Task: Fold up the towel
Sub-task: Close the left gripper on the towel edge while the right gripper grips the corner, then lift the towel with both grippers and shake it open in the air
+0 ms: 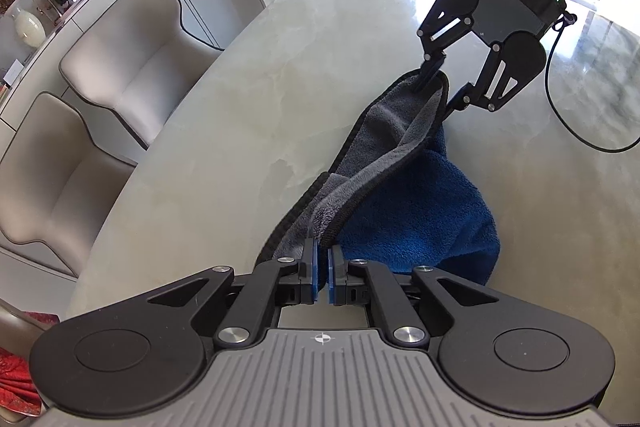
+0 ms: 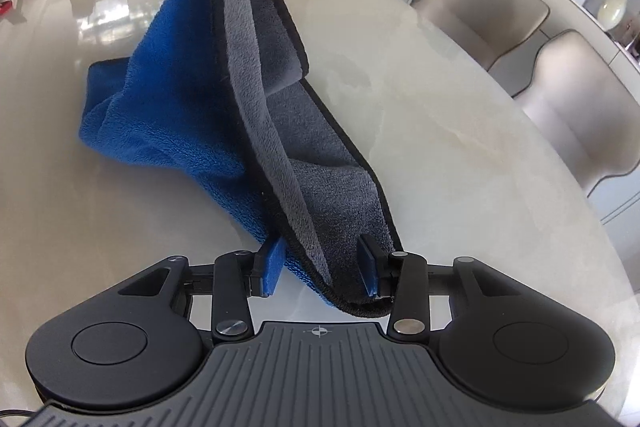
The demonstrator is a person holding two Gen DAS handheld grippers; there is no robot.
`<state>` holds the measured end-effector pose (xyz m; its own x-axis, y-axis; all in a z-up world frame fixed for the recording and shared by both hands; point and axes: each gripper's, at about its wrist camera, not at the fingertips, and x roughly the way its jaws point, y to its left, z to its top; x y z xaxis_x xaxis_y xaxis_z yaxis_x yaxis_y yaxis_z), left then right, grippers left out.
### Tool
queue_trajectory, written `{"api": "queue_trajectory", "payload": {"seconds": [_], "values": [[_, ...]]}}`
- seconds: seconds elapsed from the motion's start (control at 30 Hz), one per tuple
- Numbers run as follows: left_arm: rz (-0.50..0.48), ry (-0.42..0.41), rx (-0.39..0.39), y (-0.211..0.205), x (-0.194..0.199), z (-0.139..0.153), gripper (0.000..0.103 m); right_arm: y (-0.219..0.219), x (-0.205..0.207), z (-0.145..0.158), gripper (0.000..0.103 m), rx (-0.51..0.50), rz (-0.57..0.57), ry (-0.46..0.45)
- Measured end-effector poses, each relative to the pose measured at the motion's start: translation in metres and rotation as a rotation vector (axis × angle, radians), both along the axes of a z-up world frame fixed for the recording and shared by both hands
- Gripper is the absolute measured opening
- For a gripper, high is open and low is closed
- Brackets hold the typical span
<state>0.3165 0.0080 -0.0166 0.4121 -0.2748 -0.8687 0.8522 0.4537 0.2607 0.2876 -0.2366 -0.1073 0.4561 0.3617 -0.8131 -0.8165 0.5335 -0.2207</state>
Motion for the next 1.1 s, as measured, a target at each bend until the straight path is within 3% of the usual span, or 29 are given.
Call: {"api": "queue_trajectory", "payload": {"seconds": [0.03, 0.1, 0.23, 0.47, 0.63, 0.73, 0.87, 0.9, 0.93, 0.97, 1.1], "values": [[0.004, 0.004, 0.003, 0.000, 0.002, -0.001, 0.004, 0.001, -0.001, 0.000, 0.007, -0.006, 0.003, 0.006], [0.008, 0.013, 0.007, -0.001, 0.004, -0.003, 0.004, 0.004, -0.003, 0.000, 0.004, -0.020, 0.008, 0.017], [0.013, 0.035, 0.012, -0.003, 0.006, -0.015, 0.005, 0.014, -0.017, 0.003, 0.003, -0.079, 0.037, -0.045], [0.019, 0.043, 0.032, -0.001, 0.009, -0.048, 0.010, 0.008, -0.018, 0.005, 0.003, -0.047, -0.027, -0.021], [-0.003, 0.020, 0.079, -0.002, 0.009, -0.066, 0.029, 0.004, -0.018, 0.007, 0.003, -0.037, -0.047, -0.005], [-0.005, -0.007, 0.104, -0.002, 0.011, -0.077, 0.031, 0.000, -0.013, 0.007, 0.003, -0.038, -0.043, -0.001], [0.029, 0.015, 0.091, 0.001, 0.020, -0.084, 0.031, -0.001, -0.012, 0.008, 0.003, -0.035, -0.046, 0.005], [0.033, 0.032, 0.089, 0.002, 0.022, -0.084, 0.025, -0.002, -0.013, 0.008, 0.003, -0.033, -0.047, 0.005], [0.036, 0.044, 0.097, 0.003, 0.024, -0.085, 0.007, -0.003, -0.014, 0.009, 0.003, -0.030, -0.049, 0.002], [0.038, 0.055, 0.107, 0.003, 0.026, -0.086, 0.003, -0.003, -0.014, 0.009, 0.003, -0.027, -0.050, 0.003], [0.033, 0.067, 0.127, 0.004, 0.025, -0.085, 0.003, -0.006, -0.020, 0.014, 0.003, -0.009, -0.067, -0.024]]}}
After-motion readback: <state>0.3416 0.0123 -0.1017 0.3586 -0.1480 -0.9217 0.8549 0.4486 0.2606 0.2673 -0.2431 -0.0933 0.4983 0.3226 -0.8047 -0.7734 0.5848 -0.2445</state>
